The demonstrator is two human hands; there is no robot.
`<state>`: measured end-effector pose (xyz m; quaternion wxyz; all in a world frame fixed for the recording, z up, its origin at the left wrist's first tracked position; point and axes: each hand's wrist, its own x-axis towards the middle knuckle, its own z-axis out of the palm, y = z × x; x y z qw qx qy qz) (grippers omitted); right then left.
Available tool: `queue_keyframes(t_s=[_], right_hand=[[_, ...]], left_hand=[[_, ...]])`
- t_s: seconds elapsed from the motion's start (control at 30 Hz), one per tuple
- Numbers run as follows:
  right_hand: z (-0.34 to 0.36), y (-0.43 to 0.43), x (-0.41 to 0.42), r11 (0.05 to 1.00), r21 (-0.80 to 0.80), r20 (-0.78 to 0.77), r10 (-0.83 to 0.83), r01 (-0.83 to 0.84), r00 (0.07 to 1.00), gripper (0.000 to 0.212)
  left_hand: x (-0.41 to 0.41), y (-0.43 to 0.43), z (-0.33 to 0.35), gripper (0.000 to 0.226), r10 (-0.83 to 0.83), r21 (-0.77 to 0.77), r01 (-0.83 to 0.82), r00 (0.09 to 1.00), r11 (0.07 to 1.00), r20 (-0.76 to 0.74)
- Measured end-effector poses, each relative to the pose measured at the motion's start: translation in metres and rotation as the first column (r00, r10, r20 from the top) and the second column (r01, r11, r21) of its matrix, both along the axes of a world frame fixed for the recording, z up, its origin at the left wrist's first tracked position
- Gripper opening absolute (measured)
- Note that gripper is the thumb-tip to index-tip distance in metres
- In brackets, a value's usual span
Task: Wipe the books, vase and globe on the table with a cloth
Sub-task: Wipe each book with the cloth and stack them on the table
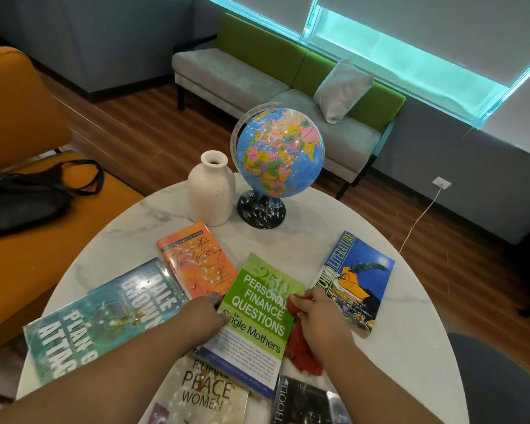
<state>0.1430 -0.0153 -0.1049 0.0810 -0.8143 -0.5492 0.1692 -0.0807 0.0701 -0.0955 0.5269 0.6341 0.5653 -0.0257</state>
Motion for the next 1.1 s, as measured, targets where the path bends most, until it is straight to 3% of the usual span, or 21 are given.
queue_keyframes(t_s=[0.13, 0.33, 0.4, 0.53, 0.63, 0.7, 0.83, 1.0, 1.1], right_hand=[[-0.003, -0.004, -0.004, 0.998, -0.016, -0.066, 0.059, -0.060, 0.996, 0.007], [-0.002, 0.001, 0.002, 0.999, 0.025, -0.099, 0.035, -0.033, 0.994, 0.019], [-0.003, 0.000, -0.002, 0.994, 0.001, -0.064, 0.109, -0.110, 0.992, 0.018], [0.004, 0.011, 0.010, 0.999, -0.030, -0.025, 0.021, -0.022, 0.999, 0.018], [0.003, 0.015, 0.007, 0.991, -0.038, 0.096, 0.134, -0.131, 0.986, 0.028], [0.003, 0.013, 0.006, 0.980, -0.065, 0.061, 0.191, -0.187, 0.980, 0.025], [0.005, 0.021, 0.016, 0.997, -0.039, 0.084, 0.074, -0.071, 0.994, 0.026], [0.001, 0.017, 0.012, 0.978, -0.097, 0.065, 0.191, -0.185, 0.979, 0.023], [0.004, 0.025, 0.020, 0.988, -0.105, 0.113, 0.129, -0.117, 0.985, 0.022]], left_hand=[[0.001, 0.000, -0.001, 0.036, -0.008, 0.002, 0.008, 1.000, 1.000, -0.011], [0.001, 0.000, 0.000, 0.037, -0.004, -0.008, 0.004, 1.000, 1.000, 0.000], [0.001, 0.000, 0.000, 0.036, 0.000, -0.011, 0.000, 1.000, 1.000, 0.001], [0.000, 0.000, -0.001, 0.036, 0.006, -0.021, -0.006, 1.000, 1.000, 0.005], [0.000, 0.000, -0.001, 0.038, 0.012, -0.023, -0.012, 1.000, 1.000, 0.006], [0.000, -0.001, -0.003, 0.039, 0.012, -0.023, -0.012, 1.000, 1.000, 0.006], [0.001, 0.000, -0.004, 0.039, 0.001, -0.008, -0.001, 1.000, 1.000, -0.004], [0.001, 0.000, -0.004, 0.040, 0.005, -0.022, -0.005, 1.000, 1.000, 0.005], [0.001, 0.001, -0.004, 0.040, 0.005, -0.020, -0.005, 1.000, 1.000, -0.001]])
